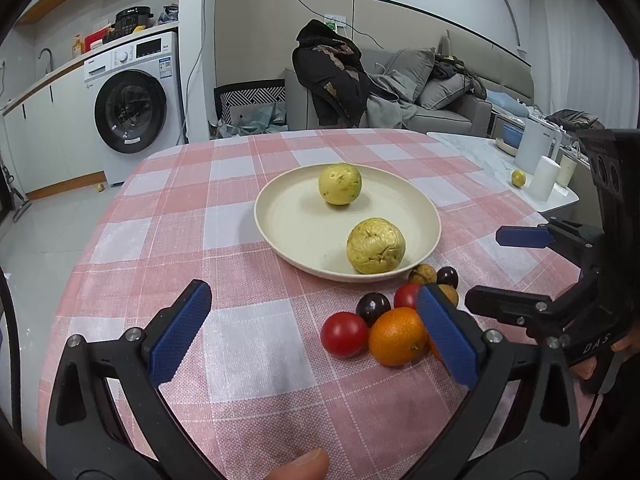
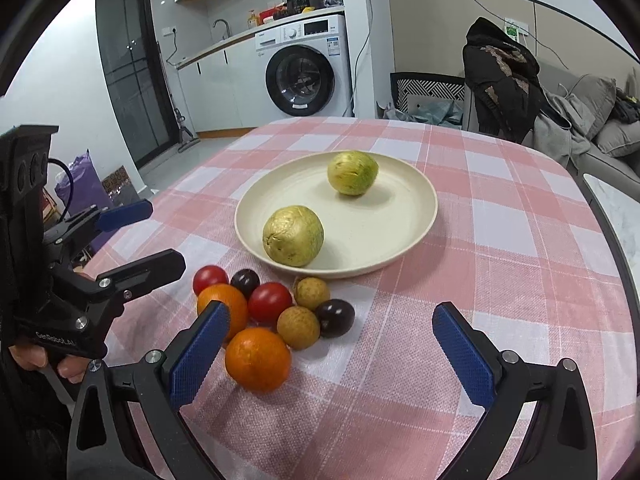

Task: Organize fruits
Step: 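Move both open tools back toward the oranges beside the plate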

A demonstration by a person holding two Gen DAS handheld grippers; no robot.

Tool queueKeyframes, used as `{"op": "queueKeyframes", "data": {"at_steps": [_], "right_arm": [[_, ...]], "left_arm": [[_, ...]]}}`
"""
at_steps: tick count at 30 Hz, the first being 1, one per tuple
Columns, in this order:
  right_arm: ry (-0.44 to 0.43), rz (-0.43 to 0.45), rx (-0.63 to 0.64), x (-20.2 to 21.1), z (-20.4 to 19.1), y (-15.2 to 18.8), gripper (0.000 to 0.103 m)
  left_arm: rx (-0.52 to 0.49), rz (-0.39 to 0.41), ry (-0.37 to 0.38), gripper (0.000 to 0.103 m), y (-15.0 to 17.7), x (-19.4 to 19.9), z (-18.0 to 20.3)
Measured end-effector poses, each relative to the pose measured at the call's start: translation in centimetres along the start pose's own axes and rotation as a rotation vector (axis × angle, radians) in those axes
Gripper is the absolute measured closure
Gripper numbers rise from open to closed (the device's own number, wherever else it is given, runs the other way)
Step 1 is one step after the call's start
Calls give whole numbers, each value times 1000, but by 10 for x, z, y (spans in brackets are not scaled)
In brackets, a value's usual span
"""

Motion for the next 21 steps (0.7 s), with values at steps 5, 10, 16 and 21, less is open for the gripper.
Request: {"op": "queueKeyframes", "data": {"at_steps": [5,10,16,21], "right_arm": [[0,-35,28,-5,-7,8,0],[-9,-68,51,-8,-13,15,0],[-3,-130,97,-18,-21,28,0],[-15,-152,103,-19,-22,32,0]], "left_arm": [[-8,-10,2,1,4,2,5],[-6,-18,-4,1,5,1,3],[-2,-38,-4,1,11,-2,1],[-4,-47,1,1,11,-3,0]]}}
Point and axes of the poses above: each gripper's, at about its wrist camera, not at the fingertips, and x roughly against the way its jaws point, z to its right, y to its underside, the point moved 6 cm from there along -x, roughly the way its jaws point, and after that the axes turned 10 degrees about z, right-handed, at the moved point
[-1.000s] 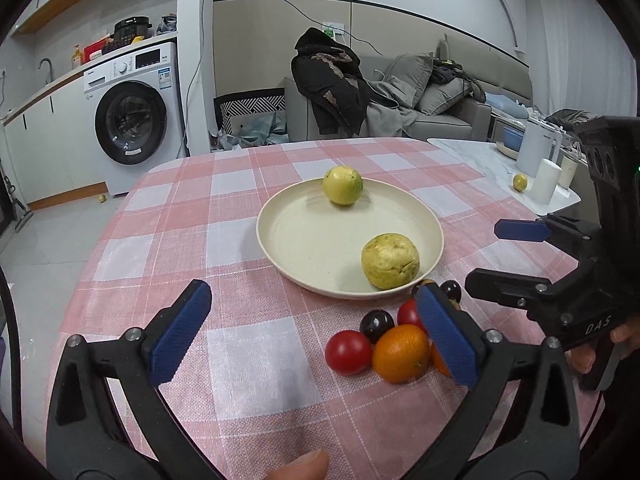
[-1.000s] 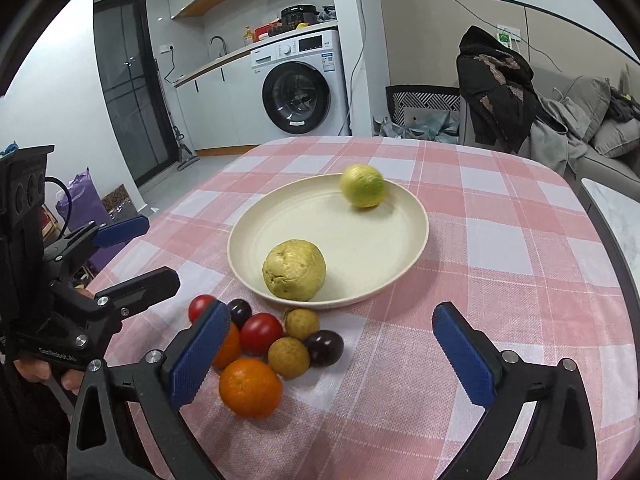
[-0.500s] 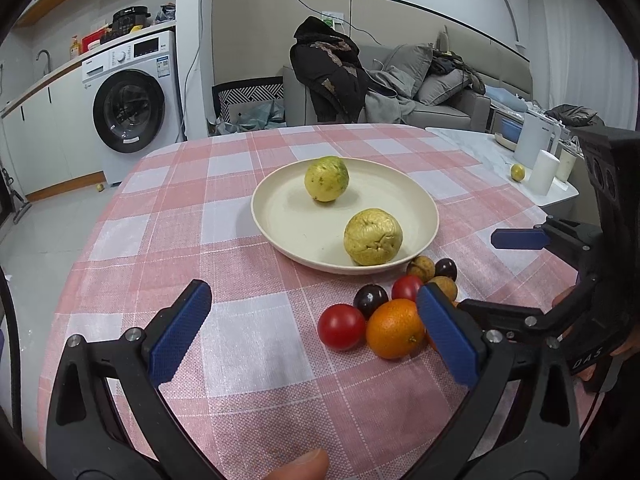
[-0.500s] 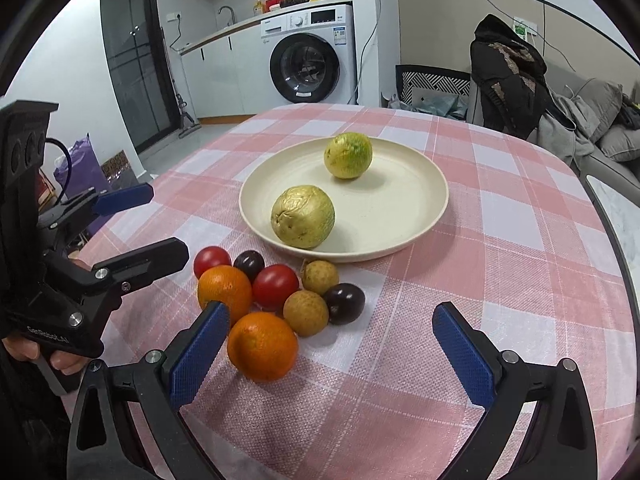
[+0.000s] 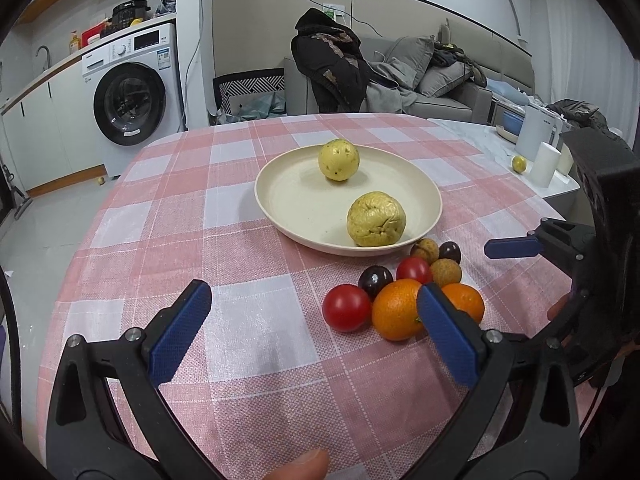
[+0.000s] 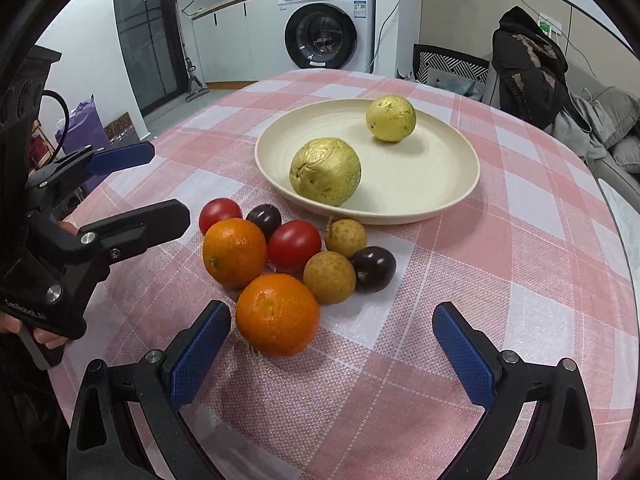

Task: Organize fruits
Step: 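Move both open tools back toward the oranges beside the plate, then grasp an orange with the right tool while the left tool grasps another orange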

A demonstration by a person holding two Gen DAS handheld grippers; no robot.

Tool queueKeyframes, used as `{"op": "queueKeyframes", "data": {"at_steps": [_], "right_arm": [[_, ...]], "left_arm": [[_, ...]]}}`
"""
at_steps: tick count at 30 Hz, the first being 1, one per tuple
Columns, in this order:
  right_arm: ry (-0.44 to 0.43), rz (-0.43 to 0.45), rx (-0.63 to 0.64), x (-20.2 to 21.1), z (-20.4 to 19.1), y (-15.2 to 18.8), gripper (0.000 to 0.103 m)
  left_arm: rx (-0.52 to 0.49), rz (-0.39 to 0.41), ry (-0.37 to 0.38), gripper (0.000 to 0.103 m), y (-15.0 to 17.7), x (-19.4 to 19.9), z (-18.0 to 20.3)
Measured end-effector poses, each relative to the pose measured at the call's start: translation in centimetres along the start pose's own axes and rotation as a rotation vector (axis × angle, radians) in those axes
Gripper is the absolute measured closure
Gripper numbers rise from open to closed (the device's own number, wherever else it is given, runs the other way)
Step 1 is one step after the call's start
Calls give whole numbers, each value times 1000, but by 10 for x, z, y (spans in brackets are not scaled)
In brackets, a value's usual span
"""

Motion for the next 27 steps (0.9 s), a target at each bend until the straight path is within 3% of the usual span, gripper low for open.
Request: {"op": "queueKeyframes", "data": {"at_steps": [8,12,18,27], "right_arm": [[-89,-18,-2,3,-12,4,4],[-122,-22,0,4,-17,5,24],[-153,-24,2,8,-25,6,32],[-151,-22,15,10,-30,7,56]], "left_arm": [[-17,-32,9,1,3,-5,4],[-22,-31,10,1,3,-6,6],[-16,-34,12,1,4,-8,6],[-23,-34,16,1,5,-9,5]]}}
Point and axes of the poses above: each gripper's, at about its wrist camera, not at the fingertips, and x roughly against the way its jaws point, z to its right, y to its underside, the point moved 6 cm from there along -x, roughly the way its jaws point, and after that the axes turned 10 degrees about z, right-handed, at the moved point
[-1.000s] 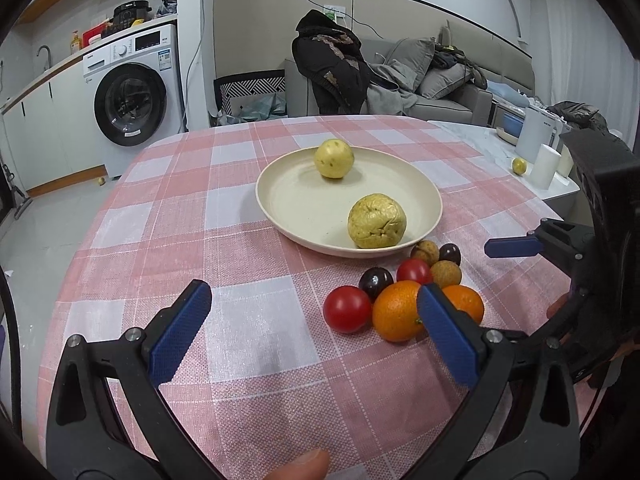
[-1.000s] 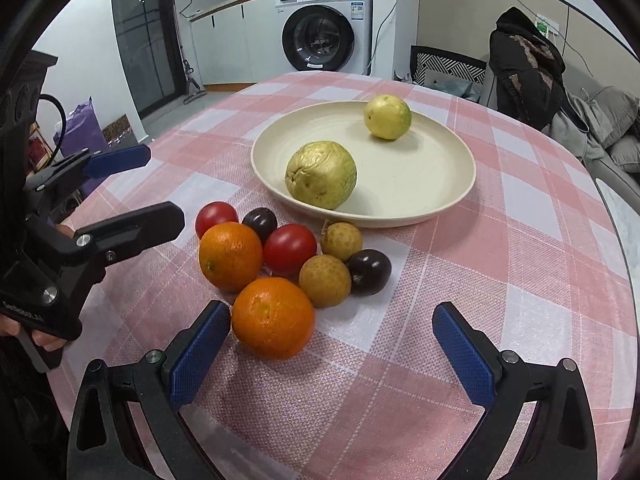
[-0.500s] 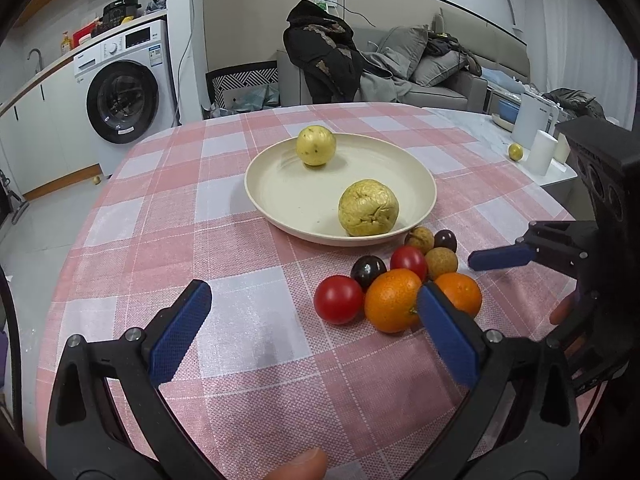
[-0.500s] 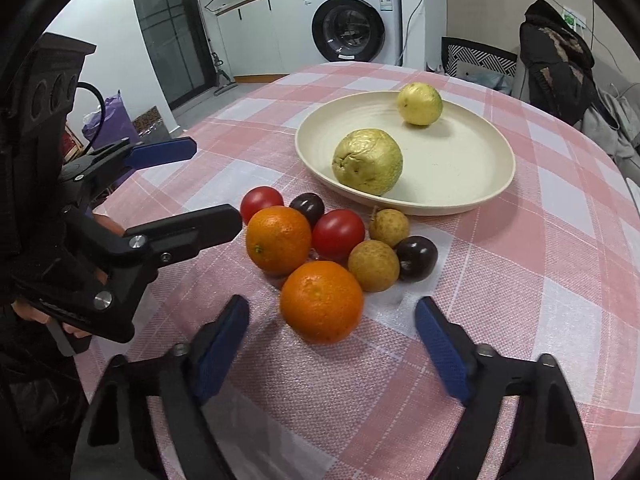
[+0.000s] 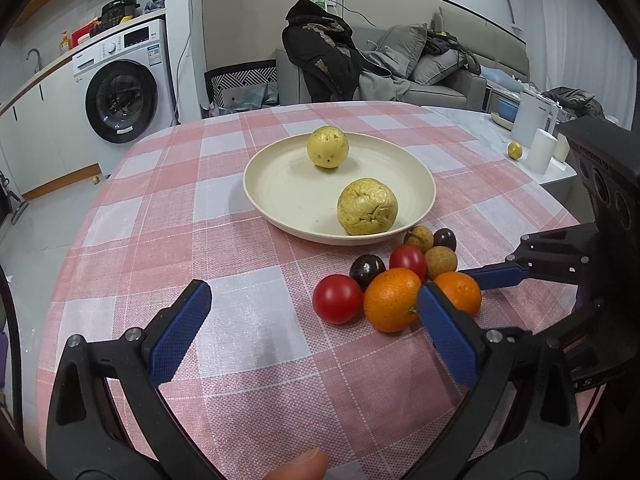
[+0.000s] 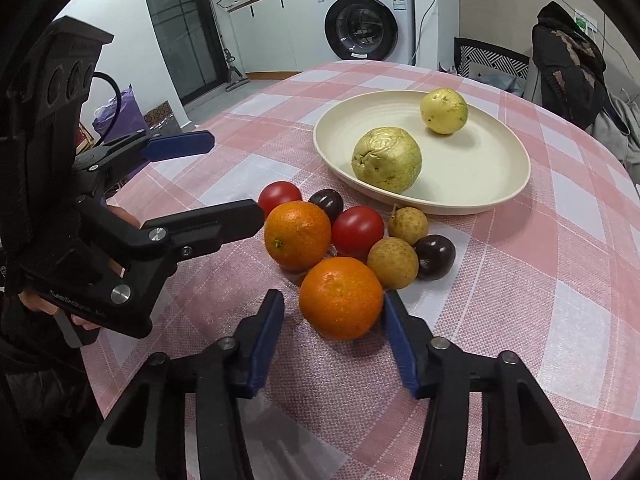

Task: Organize fruits
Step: 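Grasp an orange with the right tool while the left tool grasps another orange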

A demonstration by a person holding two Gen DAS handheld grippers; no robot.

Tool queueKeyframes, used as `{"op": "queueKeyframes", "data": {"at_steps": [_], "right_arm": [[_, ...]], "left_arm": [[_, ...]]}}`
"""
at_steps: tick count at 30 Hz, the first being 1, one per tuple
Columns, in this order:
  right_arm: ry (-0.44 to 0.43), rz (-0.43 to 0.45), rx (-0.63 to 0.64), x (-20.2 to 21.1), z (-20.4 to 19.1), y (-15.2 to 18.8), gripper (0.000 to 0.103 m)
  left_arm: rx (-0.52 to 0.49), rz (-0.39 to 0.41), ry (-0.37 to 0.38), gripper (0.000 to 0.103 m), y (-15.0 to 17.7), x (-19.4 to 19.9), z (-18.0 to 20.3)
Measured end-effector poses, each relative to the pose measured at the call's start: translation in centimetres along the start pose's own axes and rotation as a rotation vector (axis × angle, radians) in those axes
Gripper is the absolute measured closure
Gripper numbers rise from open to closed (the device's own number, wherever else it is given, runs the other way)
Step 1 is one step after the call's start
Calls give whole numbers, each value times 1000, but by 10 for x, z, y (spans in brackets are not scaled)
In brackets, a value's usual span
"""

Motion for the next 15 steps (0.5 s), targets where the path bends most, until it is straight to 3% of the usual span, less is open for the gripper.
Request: {"op": "queueKeyframes", "data": {"at_steps": [1,9,15], "right_arm": [[6,1,-1,0,2,0,61],[16,10,22,3,2,-1,62],[65,87,6,20,13,-14,62]], "left_arm": [[1,0,1,1,0,0,0],[-2,1,1,1,1,-1,3],[4,-12,20,1,2,-4,4]]}}
Point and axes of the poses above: each gripper's, at about its wrist camera, not at the fingertips, and x roughly against the way its jaws point, z to its right, y to its underside, the point moved 6 cm from there along -x, roughly the way its jaws point, and after that the axes turned 10 degrees about z, right-handed, at the moved point
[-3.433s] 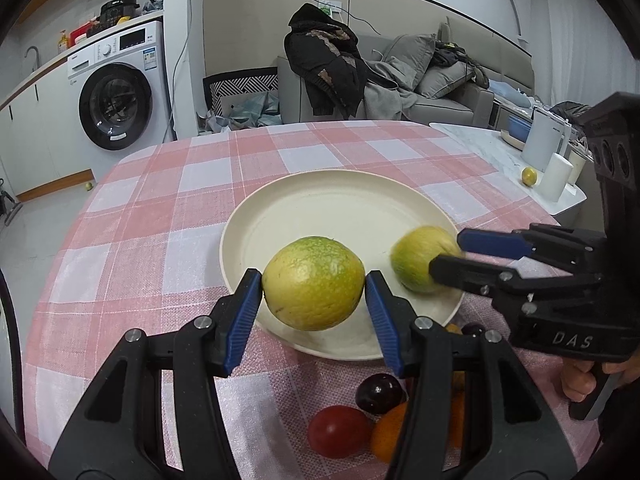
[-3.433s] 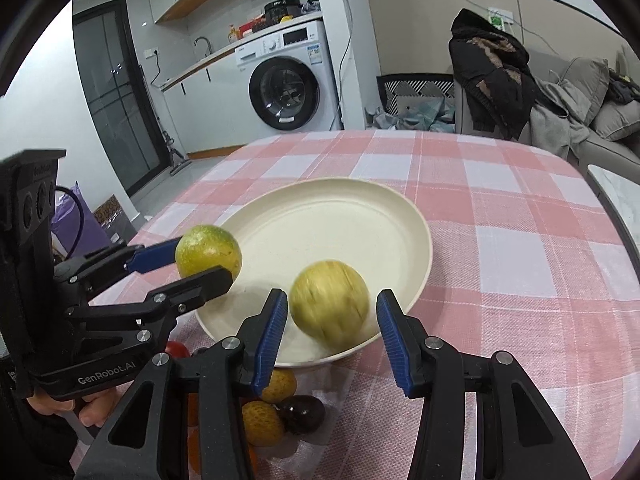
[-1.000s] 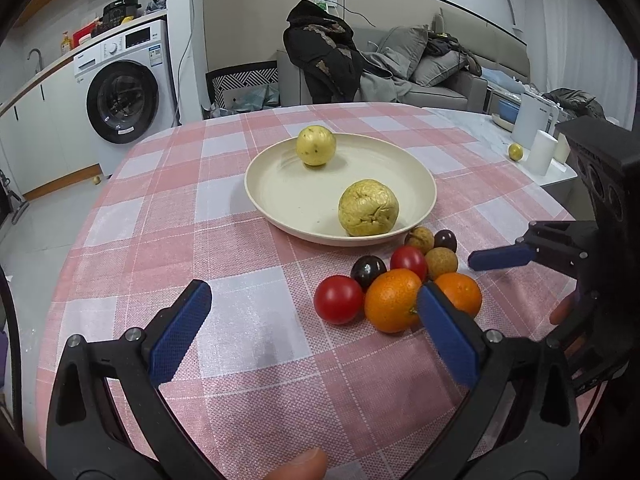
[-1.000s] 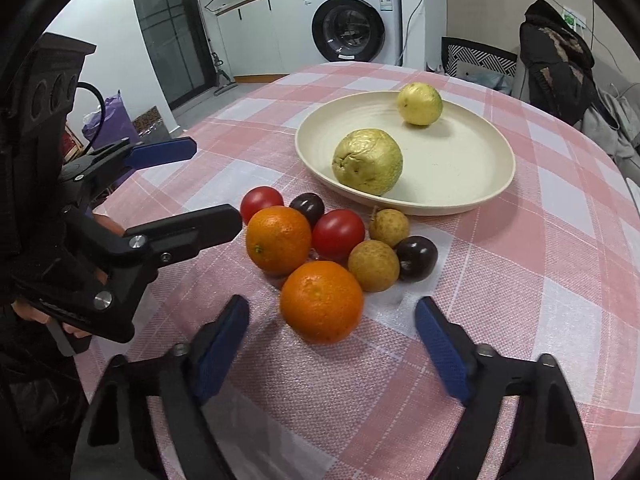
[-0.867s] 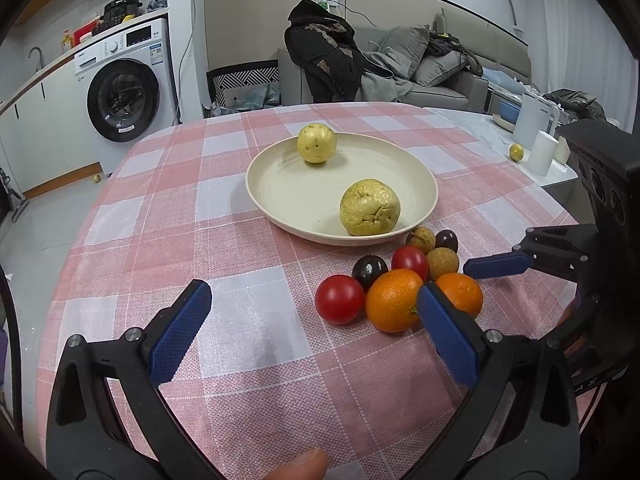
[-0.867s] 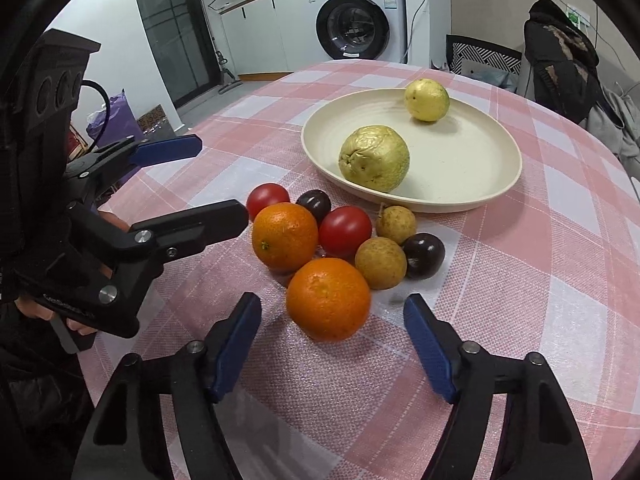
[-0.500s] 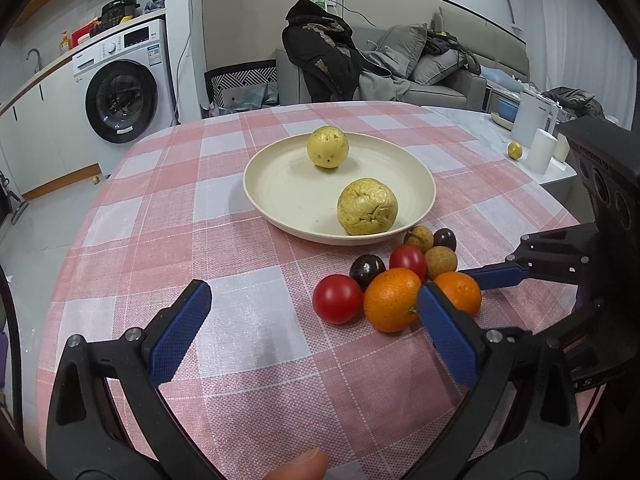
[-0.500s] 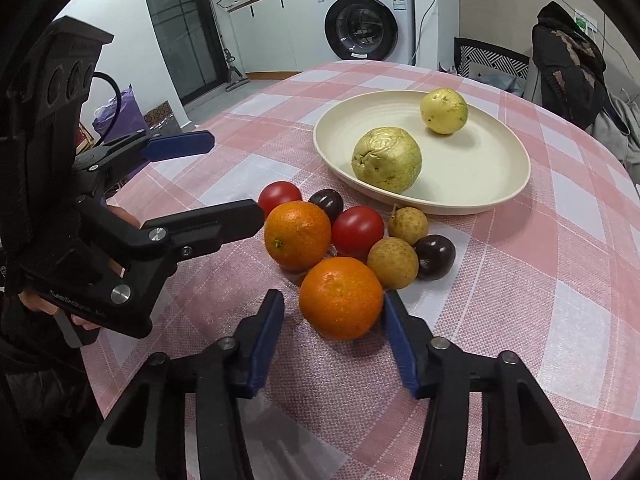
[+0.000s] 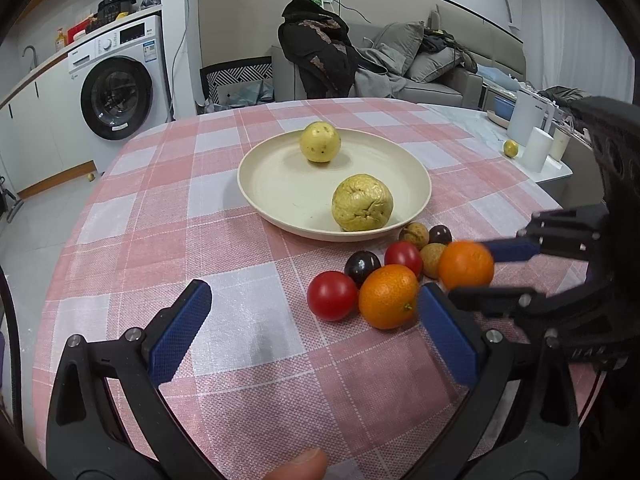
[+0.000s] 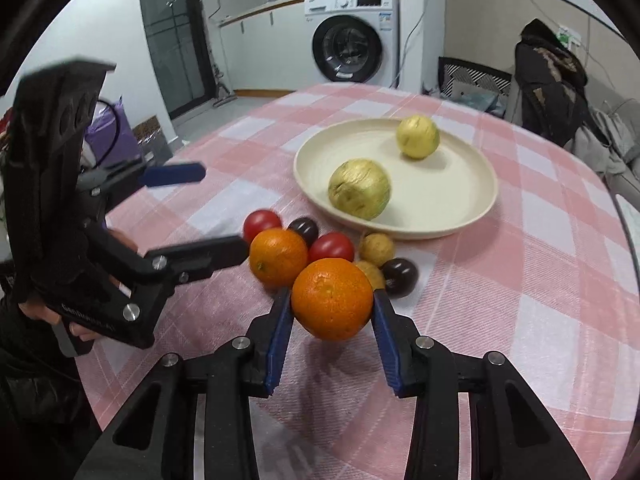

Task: Organize fruits
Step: 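Grasp an orange with the right tool while the left tool grasps another orange, then lift and carry both oranges over the cream plate with both tools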

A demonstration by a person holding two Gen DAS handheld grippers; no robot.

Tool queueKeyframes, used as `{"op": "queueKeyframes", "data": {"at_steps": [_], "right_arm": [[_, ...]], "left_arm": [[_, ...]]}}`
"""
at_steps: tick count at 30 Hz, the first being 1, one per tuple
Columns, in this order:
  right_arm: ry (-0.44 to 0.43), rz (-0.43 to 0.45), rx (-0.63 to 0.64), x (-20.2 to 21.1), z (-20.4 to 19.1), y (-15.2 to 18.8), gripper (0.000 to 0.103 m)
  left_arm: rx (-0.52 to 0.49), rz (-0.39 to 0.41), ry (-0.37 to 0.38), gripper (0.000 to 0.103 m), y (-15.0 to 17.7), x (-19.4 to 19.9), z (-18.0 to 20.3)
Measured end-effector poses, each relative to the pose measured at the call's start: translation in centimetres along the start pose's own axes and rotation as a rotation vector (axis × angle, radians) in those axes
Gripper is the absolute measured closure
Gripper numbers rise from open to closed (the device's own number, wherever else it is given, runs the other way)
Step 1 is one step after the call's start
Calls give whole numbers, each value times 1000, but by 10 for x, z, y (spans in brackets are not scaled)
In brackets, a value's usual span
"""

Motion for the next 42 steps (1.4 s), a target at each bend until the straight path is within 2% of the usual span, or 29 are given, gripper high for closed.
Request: {"op": "queueKeyframes", "data": {"at_steps": [3,7,12,15,22,32,37,39,42], "right_arm": [[22,38,-43,6,12,-7,62],[40,61,-83,8,22,-12,62],[35,56,-93,7,27,-13,62],[28,56,-90,5,25,-13,62],[21,49,-89,5,22,-8,62],[19,42,-89,5,22,-7,62],[18,44,-91,5,22,-8,62],[19,44,-92,5,22,-7,62],[19,47,-95,5,23,-8,62]], "left_arm": [[-7,6,18,1,0,3,4],[1,7,94,1,-1,8,13],[-28,-1,147,31,0,11,26],[-42,-23,186,44,4,10,34],[-96,-50,235,47,11,6,54],[-159,-83,192,47,8,-10,63],[-173,-96,178,57,4,-17,61],[-175,-96,183,65,3,-15,61],[-185,-99,208,65,3,-11,64]]}}
Point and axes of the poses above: each gripper's, at about its wrist camera, not at the fingertips, and x roughly against the way its jaws point, z to its right, y to its underside, the point moved 6 cm from there along -x, roughly the way its jaws point, and after that the axes turned 10 degrees about z, right-handed, at the moved point
